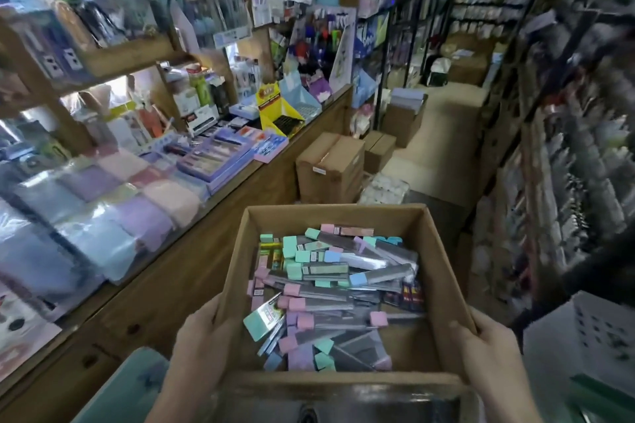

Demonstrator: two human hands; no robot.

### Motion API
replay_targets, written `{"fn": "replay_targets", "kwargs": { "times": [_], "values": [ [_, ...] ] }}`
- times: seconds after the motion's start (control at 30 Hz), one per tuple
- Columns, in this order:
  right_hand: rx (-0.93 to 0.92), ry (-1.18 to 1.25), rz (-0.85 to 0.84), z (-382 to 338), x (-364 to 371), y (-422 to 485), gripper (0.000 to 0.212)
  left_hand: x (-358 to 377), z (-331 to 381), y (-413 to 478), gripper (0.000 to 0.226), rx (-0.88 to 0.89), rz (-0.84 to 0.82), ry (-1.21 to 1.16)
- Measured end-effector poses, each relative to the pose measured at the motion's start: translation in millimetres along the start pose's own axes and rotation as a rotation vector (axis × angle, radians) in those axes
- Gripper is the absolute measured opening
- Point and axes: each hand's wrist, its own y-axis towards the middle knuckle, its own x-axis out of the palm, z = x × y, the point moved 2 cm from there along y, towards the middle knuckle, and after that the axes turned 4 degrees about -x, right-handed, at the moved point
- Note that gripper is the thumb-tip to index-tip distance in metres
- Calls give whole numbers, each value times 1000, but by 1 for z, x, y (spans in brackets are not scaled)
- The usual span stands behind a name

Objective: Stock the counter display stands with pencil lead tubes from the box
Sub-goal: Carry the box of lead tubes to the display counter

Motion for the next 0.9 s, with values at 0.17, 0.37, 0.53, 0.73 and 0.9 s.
{"fn": "replay_targets", "kwargs": {
  "times": [0.17, 0.37, 0.53, 0.73, 0.9],
  "values": [
    [73, -3, 75, -40, 20, 91, 23, 21, 59, 95, 47, 32, -63, 11],
    [92, -38, 84, -84, 42, 199, 20, 49, 125, 194, 47, 5, -94, -31],
    [76, -52, 39, -115, 69, 313, 23, 95, 161, 280, 50, -51, -62, -74],
    [-26, -100, -68, -160, 96, 468, 18, 157, 222, 364, 18, -187, 91, -138],
    [-126, -162, -222, -206, 113, 587, 24, 201, 282, 406, 23, -302, 118, -144]
  ]
}}
